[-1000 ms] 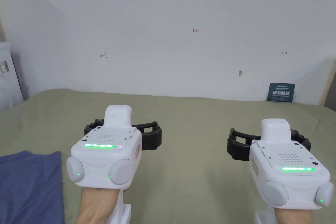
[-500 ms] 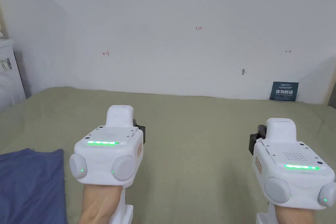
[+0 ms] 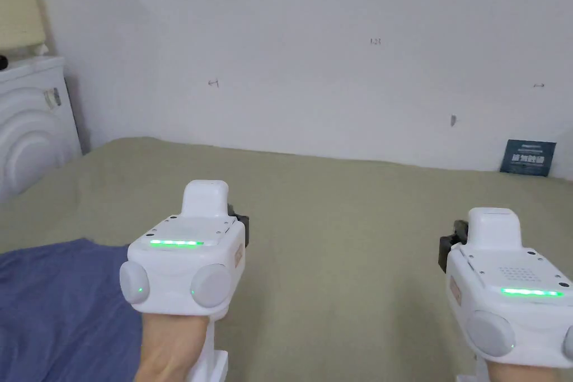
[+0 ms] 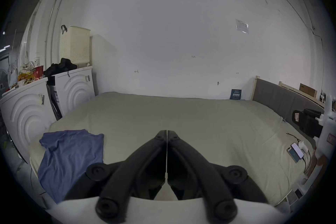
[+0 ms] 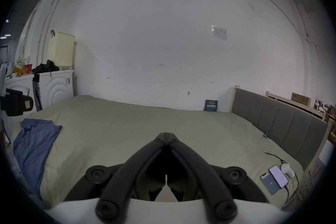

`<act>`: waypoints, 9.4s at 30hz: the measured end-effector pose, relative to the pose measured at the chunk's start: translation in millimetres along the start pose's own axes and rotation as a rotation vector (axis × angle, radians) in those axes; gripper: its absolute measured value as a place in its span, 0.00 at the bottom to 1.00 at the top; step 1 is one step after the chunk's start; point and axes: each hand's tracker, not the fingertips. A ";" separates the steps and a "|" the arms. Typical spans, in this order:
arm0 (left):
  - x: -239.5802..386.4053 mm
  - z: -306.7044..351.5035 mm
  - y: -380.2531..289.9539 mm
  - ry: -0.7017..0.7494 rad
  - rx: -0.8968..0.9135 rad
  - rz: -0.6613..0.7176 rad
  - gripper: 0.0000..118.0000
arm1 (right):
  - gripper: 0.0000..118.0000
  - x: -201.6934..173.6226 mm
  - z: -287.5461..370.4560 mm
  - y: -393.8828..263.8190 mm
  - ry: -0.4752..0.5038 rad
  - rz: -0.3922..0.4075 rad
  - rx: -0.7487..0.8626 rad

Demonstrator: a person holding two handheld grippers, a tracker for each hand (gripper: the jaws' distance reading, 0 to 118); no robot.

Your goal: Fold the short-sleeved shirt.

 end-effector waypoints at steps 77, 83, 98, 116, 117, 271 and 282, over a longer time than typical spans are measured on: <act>-295.1 -219.9 -121.1 0.327 -0.712 0.062 0.00 | 0.00 -243.7 -78.7 -99.2 0.560 0.076 -0.325; -262.5 -174.0 -50.2 0.255 -0.605 0.053 0.00 | 0.00 -177.1 -54.6 -73.5 0.460 0.037 -0.269; 67.7 -112.1 63.1 -0.320 -0.412 -0.159 0.00 | 0.00 24.0 29.8 -45.4 0.100 -0.059 -0.177; 347.3 -236.8 -113.6 -0.657 -0.730 -0.257 0.00 | 0.00 150.1 9.6 -105.2 -0.179 -0.133 -0.320; 348.6 -244.1 -127.9 -0.645 -0.762 -0.253 0.00 | 0.00 151.7 5.7 -109.7 -0.181 -0.133 -0.331; -16.2 -336.6 212.7 0.266 -0.202 -0.148 0.01 | 0.06 185.3 -326.7 178.8 -0.258 -0.003 -0.205; -16.6 -391.8 70.2 0.257 -0.343 -0.195 0.01 | 0.06 174.6 -359.2 23.5 -0.236 -0.003 -0.367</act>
